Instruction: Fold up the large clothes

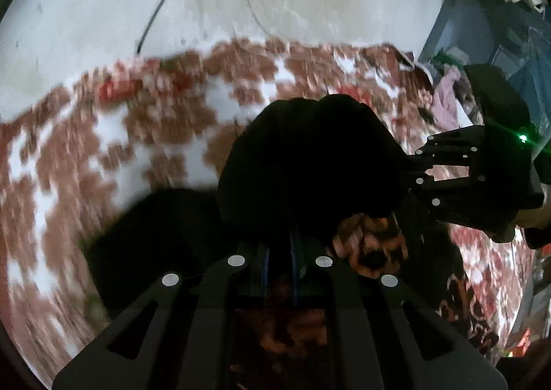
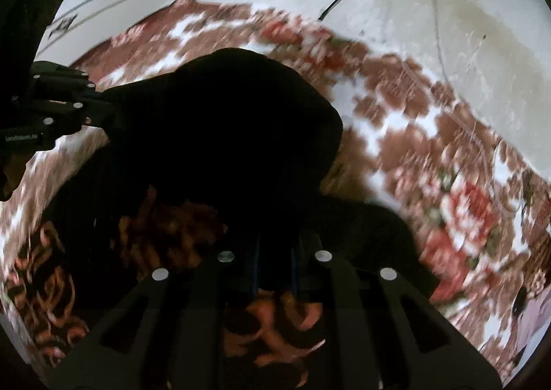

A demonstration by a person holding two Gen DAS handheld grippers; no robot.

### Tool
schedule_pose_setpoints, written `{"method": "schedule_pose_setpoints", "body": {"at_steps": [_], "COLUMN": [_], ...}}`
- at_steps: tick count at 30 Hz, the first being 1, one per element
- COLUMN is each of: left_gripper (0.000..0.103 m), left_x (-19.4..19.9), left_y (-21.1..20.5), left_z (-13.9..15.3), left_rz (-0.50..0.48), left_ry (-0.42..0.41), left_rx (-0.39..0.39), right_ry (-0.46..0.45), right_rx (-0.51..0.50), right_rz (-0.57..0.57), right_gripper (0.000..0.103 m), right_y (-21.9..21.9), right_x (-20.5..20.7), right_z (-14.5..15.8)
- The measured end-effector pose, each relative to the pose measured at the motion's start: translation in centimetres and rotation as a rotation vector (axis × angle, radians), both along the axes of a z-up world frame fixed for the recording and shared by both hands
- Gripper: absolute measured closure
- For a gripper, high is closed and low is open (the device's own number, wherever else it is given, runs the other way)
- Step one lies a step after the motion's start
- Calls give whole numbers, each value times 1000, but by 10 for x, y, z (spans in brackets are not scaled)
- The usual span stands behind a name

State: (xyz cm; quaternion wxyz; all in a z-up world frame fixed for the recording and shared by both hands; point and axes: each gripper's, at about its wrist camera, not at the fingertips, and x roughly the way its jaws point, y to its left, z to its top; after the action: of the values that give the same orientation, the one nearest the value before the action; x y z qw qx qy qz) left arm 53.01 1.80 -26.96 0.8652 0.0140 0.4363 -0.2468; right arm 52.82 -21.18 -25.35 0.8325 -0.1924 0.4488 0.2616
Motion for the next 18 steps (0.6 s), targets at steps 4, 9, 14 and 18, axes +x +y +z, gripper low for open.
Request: {"method": "schedule_pose_setpoints", "body": {"at_steps": [4, 9, 14, 18], "left_gripper": [95, 85, 48, 44], "left_x": [-41, -70, -93, -106], "left_y": [-9, -12, -5, 9], "left_z": [-48, -87, -85, -57], "left_rz": [16, 59, 54, 38], "left_ry": [47, 69, 81, 69], "left_rx": [38, 97, 101, 103], "right_ry": [59, 141, 168, 161], "right_rx": [-39, -50, -46, -31], "right_rz": [-2, -23, -9, -1], "right_gripper": [85, 65, 32, 24], "right_y": [1, -8, -17, -31], "right_x": [-47, -77, -98, -104], "right_z": [-45, -83, -76, -39]}}
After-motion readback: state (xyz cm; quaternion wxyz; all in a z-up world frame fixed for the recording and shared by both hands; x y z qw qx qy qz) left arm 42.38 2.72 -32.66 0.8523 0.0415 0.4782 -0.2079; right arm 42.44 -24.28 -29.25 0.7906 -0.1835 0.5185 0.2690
